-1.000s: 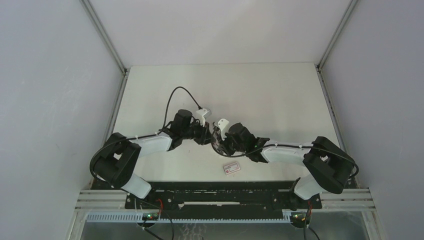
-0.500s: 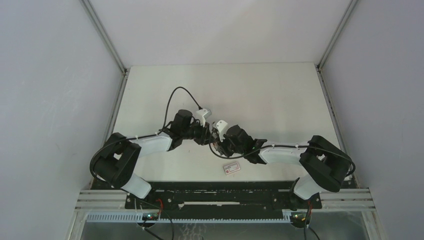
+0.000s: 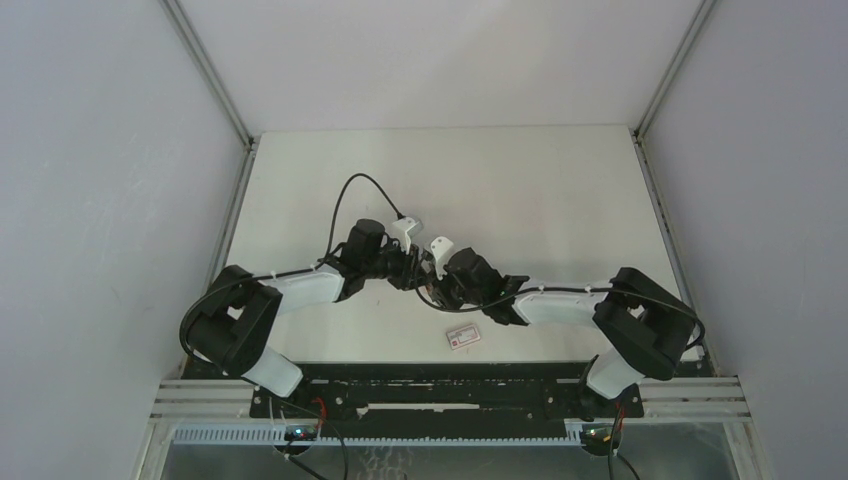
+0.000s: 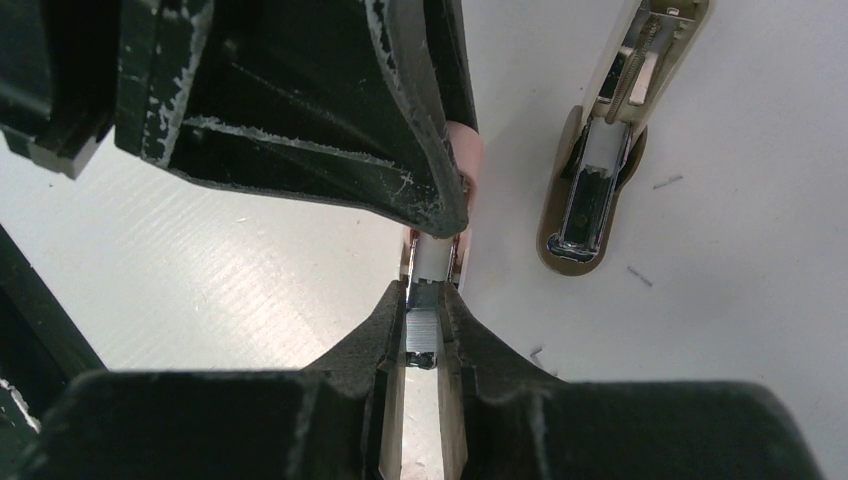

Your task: Load the staples into the stapler

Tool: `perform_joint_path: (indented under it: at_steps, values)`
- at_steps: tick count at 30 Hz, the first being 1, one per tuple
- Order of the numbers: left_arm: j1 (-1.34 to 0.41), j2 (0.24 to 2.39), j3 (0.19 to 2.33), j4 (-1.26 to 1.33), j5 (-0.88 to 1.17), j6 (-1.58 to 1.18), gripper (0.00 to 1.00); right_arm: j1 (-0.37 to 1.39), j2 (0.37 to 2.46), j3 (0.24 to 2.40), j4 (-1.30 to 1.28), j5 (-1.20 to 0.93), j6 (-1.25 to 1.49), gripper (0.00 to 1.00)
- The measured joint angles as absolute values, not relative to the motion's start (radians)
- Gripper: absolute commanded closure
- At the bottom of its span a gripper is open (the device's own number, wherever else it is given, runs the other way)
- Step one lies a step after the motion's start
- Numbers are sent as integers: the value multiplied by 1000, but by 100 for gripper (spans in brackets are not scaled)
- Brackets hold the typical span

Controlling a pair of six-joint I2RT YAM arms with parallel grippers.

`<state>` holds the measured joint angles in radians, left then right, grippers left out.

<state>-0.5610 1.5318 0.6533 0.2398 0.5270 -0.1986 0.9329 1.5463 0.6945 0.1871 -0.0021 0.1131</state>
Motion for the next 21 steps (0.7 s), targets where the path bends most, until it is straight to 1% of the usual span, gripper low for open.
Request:
perform_joint_path:
  at_steps: [21]
  values:
    - [-561,1532,653,240,527,-199,98,938,1589,729,154,38,146,89]
